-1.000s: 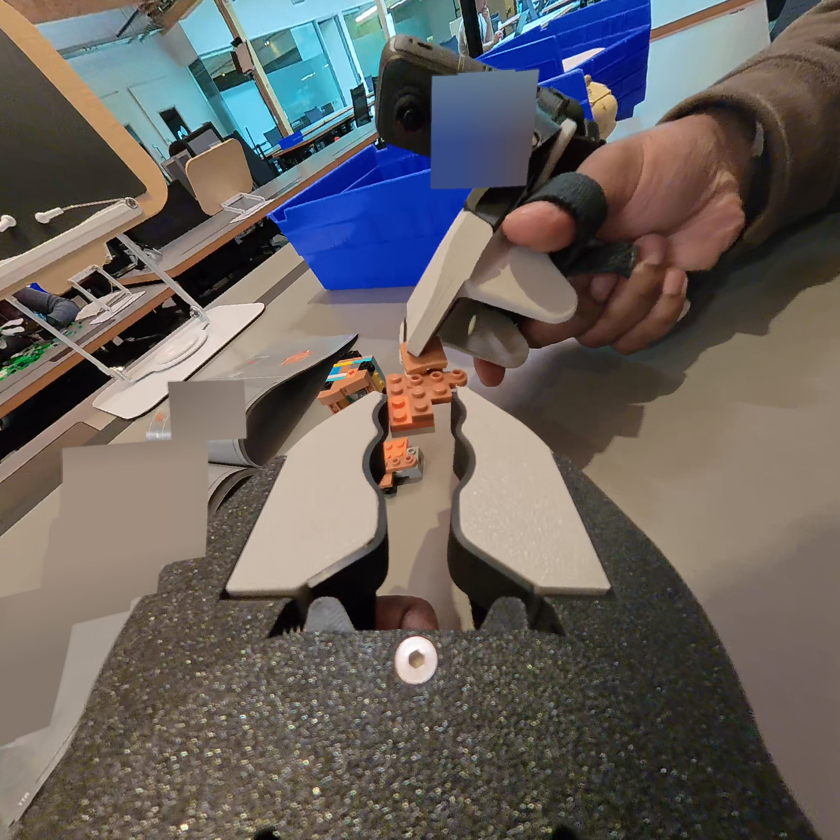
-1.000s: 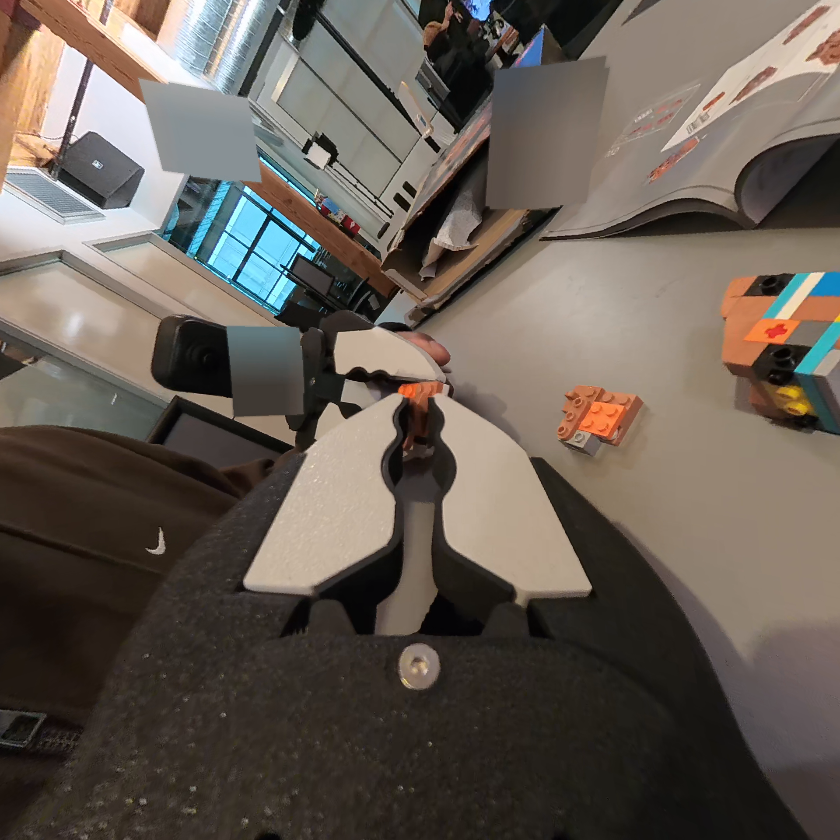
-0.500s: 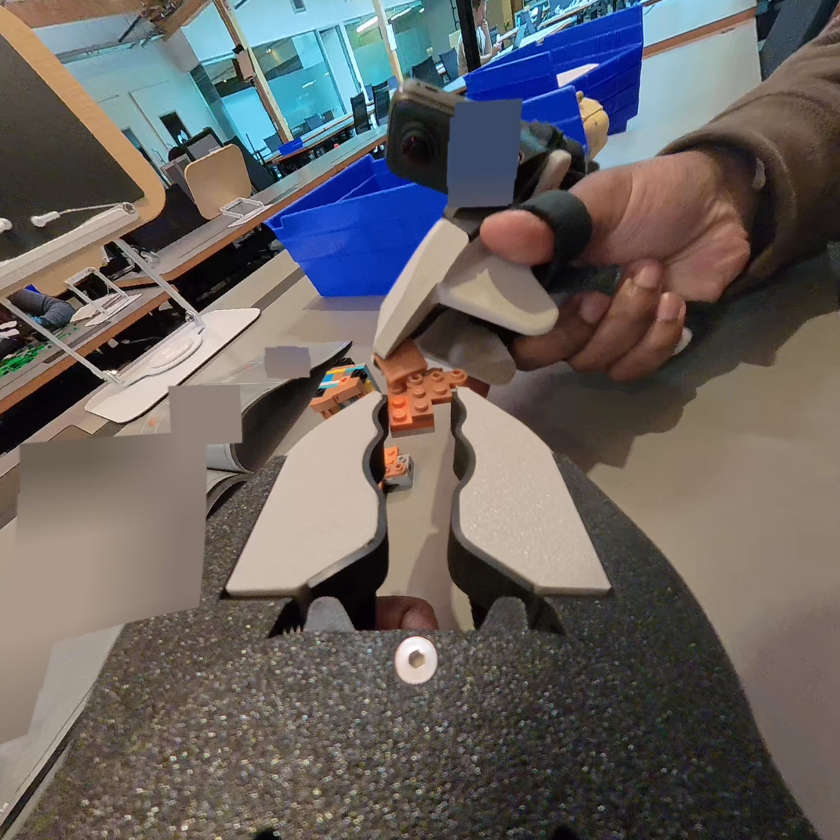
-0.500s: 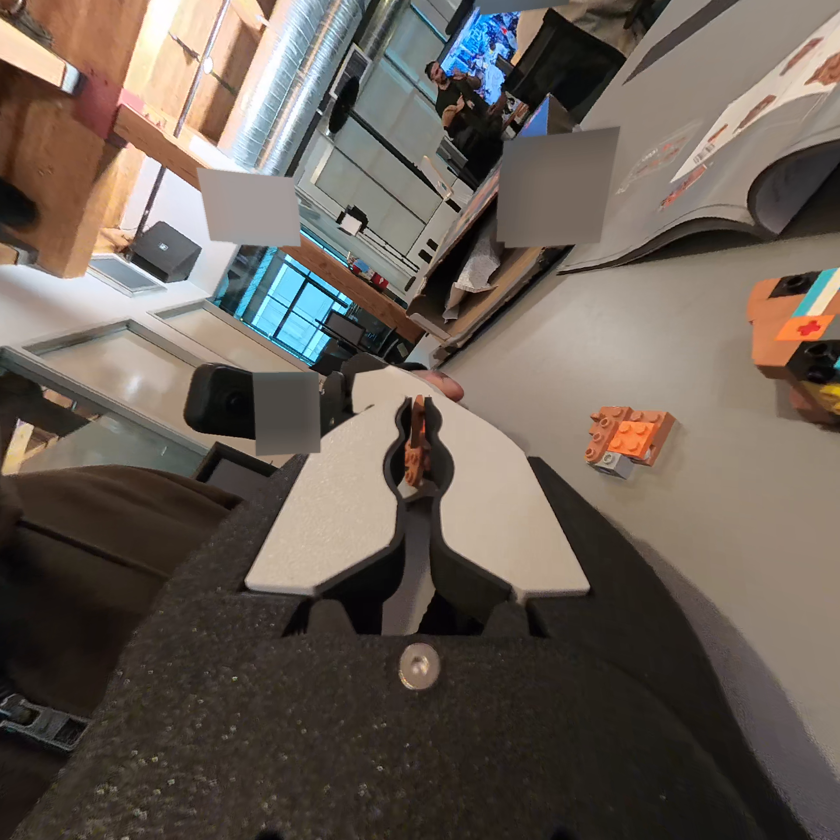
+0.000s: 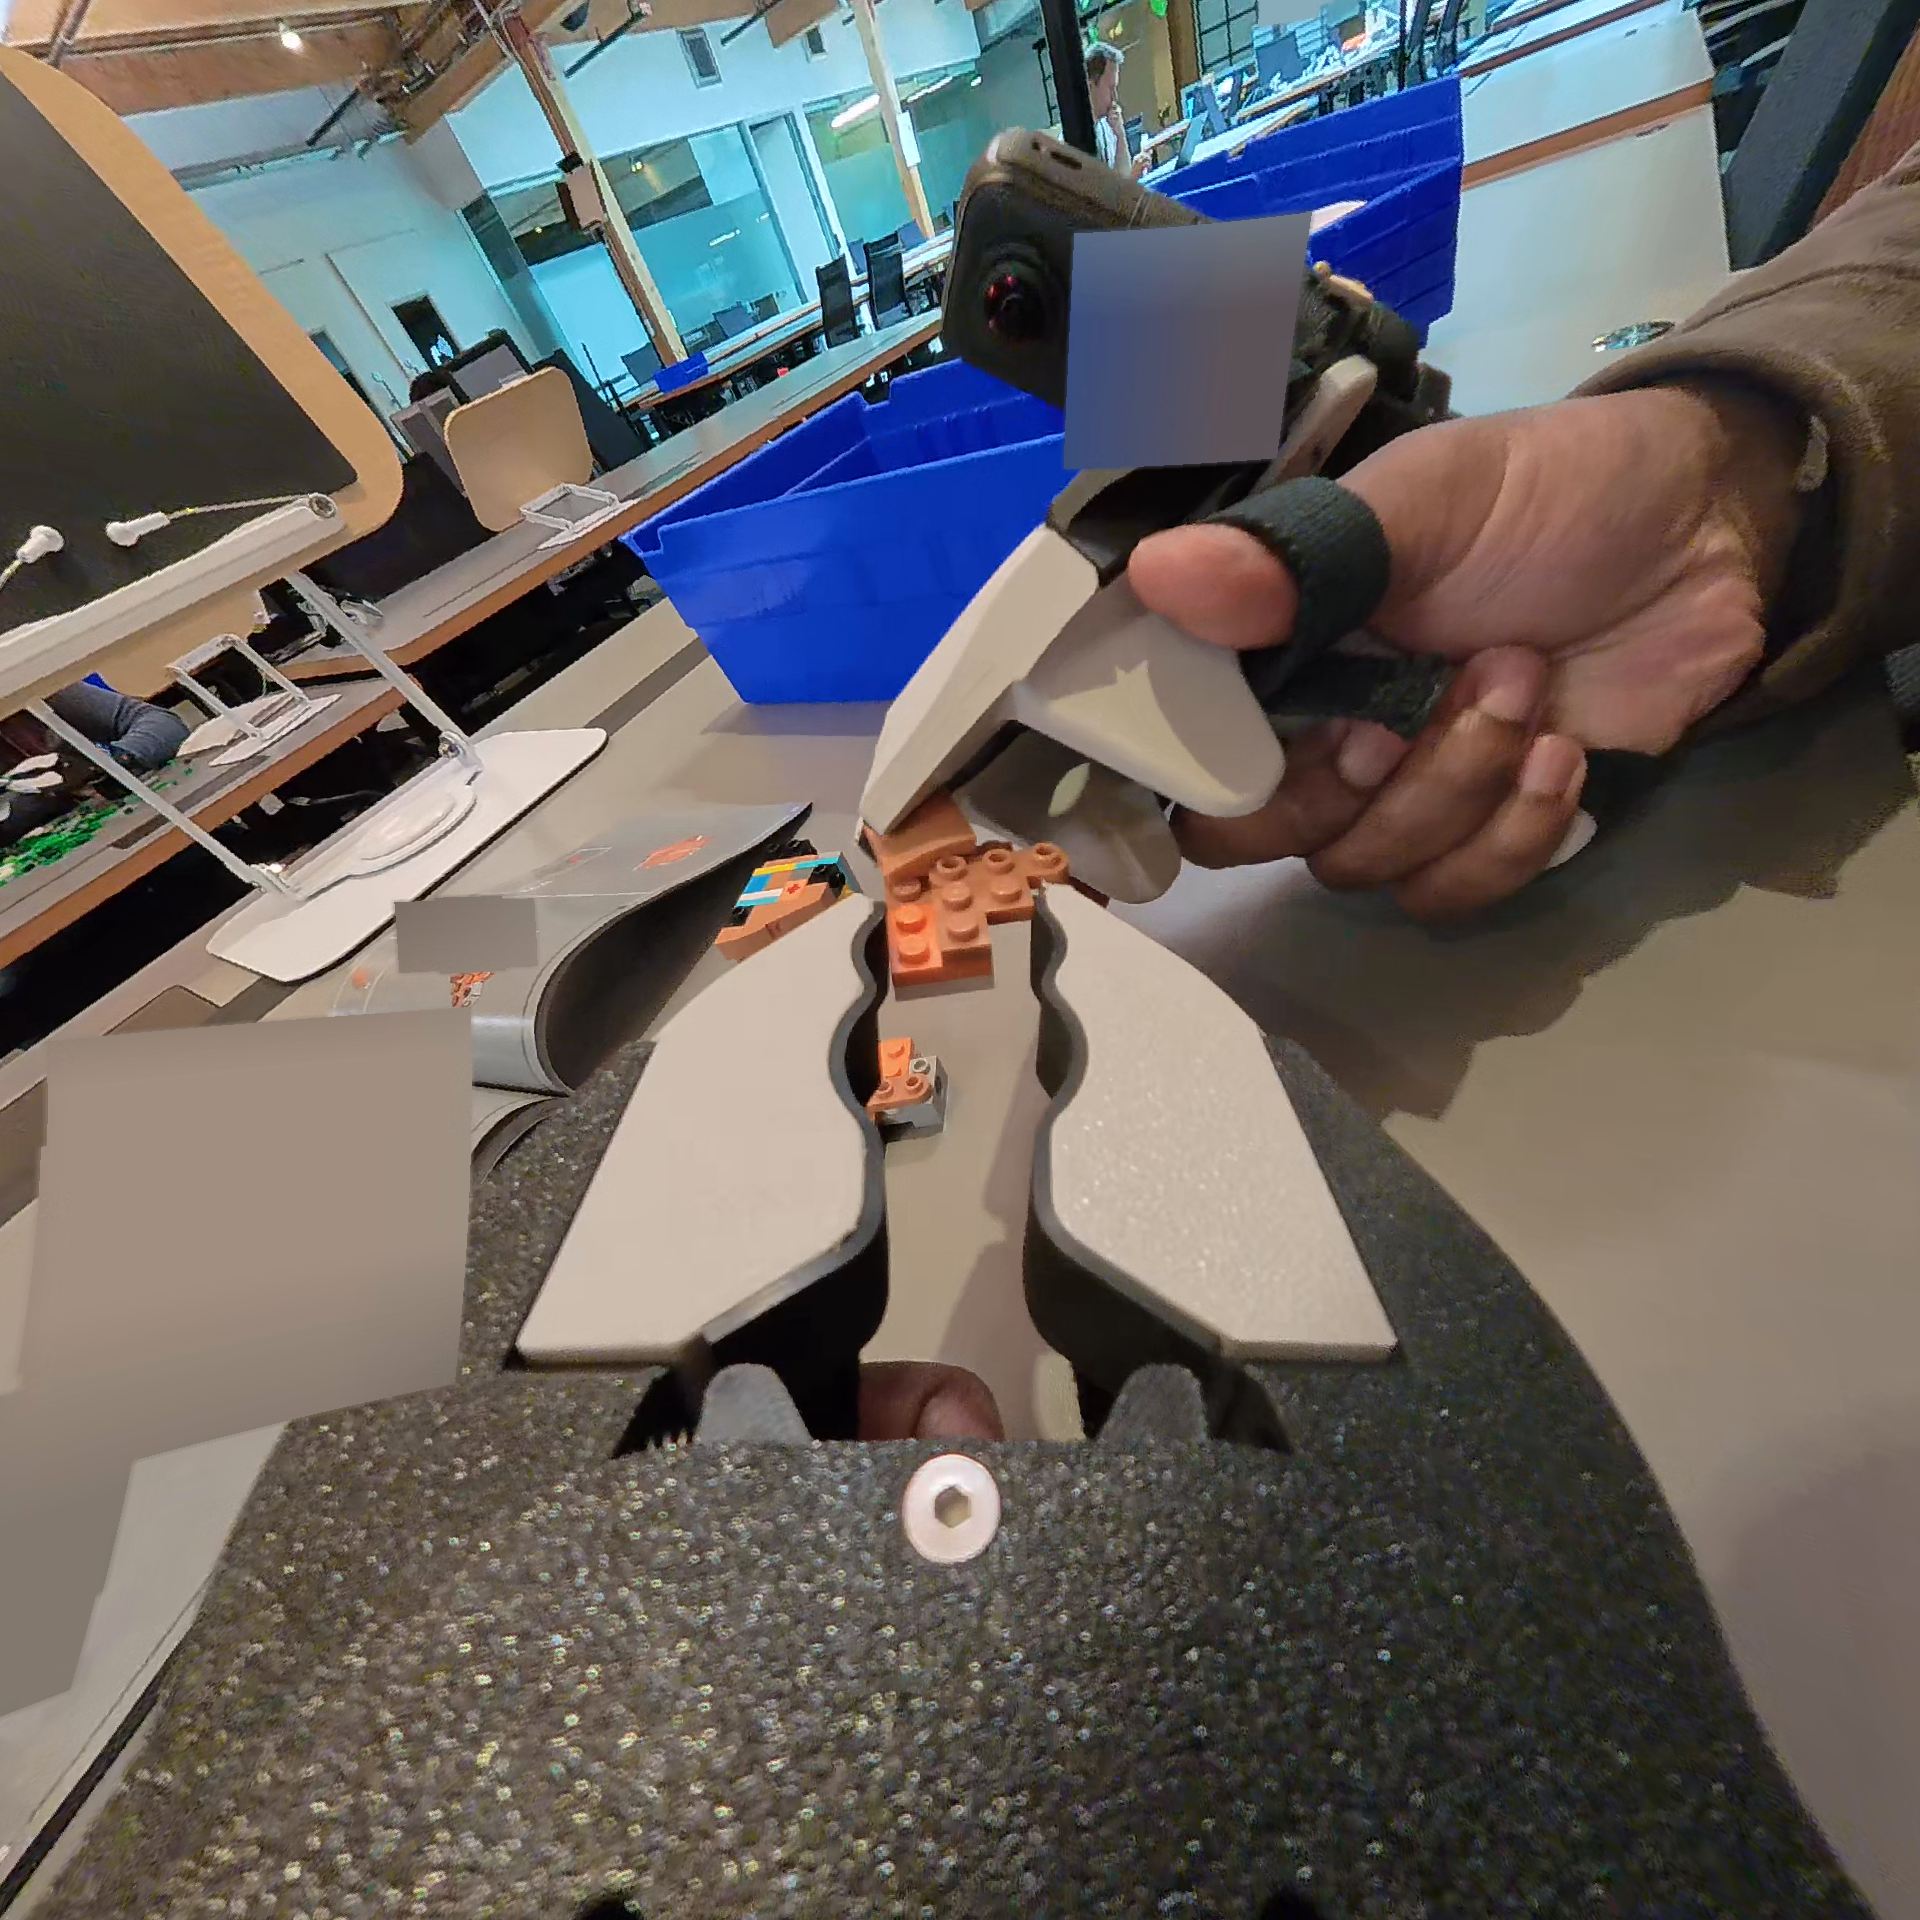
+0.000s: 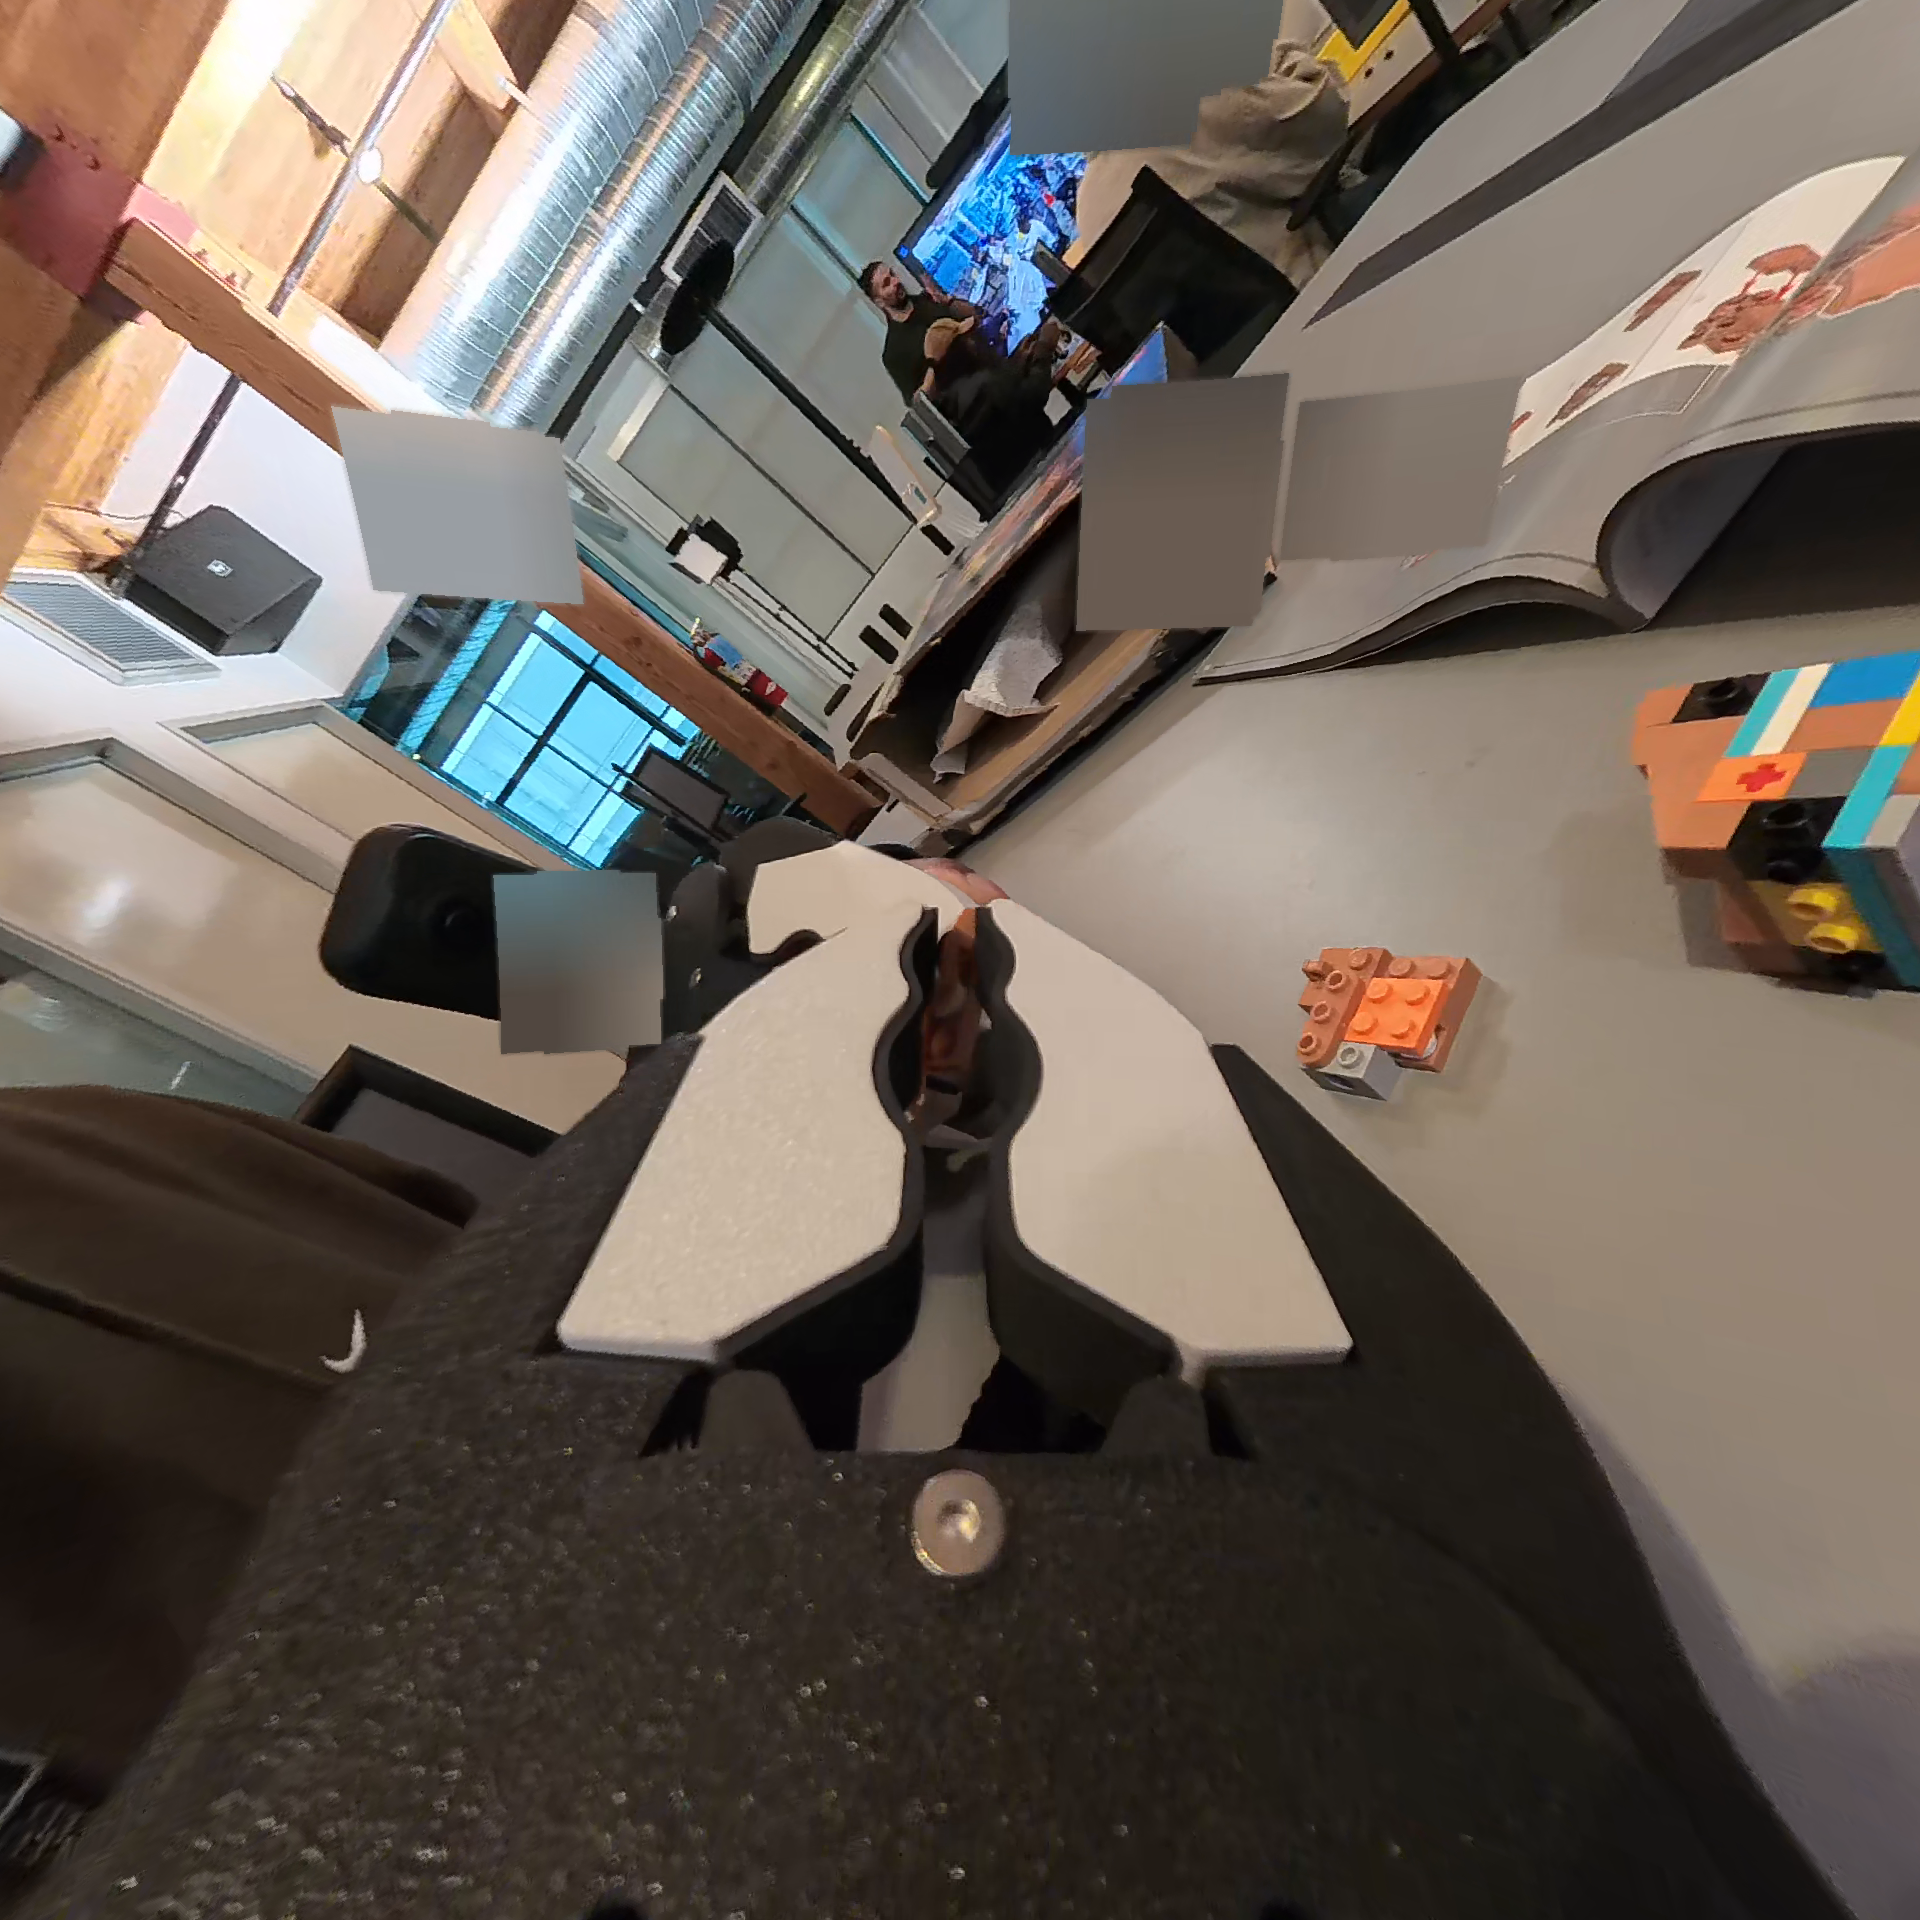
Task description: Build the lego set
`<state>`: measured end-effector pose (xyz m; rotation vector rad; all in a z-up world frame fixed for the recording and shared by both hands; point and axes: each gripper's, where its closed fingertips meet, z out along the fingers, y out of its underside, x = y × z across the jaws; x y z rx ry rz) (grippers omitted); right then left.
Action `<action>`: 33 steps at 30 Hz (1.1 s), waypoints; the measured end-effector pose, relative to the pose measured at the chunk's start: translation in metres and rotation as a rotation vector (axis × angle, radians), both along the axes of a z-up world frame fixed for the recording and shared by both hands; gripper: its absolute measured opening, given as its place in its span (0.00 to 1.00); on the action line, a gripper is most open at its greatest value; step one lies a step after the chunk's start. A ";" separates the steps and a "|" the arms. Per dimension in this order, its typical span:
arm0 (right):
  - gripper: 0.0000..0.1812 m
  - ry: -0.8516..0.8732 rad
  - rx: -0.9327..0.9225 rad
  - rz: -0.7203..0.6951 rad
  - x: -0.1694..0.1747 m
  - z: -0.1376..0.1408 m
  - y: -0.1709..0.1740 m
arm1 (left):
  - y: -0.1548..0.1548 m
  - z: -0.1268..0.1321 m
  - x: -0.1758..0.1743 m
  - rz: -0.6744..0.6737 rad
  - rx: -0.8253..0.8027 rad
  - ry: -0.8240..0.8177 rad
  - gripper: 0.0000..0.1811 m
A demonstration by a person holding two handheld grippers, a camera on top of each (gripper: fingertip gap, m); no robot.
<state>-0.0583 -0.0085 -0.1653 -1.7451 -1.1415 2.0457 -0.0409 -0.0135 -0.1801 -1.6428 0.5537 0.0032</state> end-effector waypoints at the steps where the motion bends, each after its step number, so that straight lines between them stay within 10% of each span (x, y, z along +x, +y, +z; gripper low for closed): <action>1: 0.04 -0.004 0.010 -0.008 0.000 -0.001 0.000 | 0.000 0.000 0.000 0.002 0.002 0.000 0.14; 33: 0.10 -0.054 0.002 -0.056 0.000 -0.005 -0.006 | -0.001 0.003 0.002 -0.008 0.011 -0.001 0.14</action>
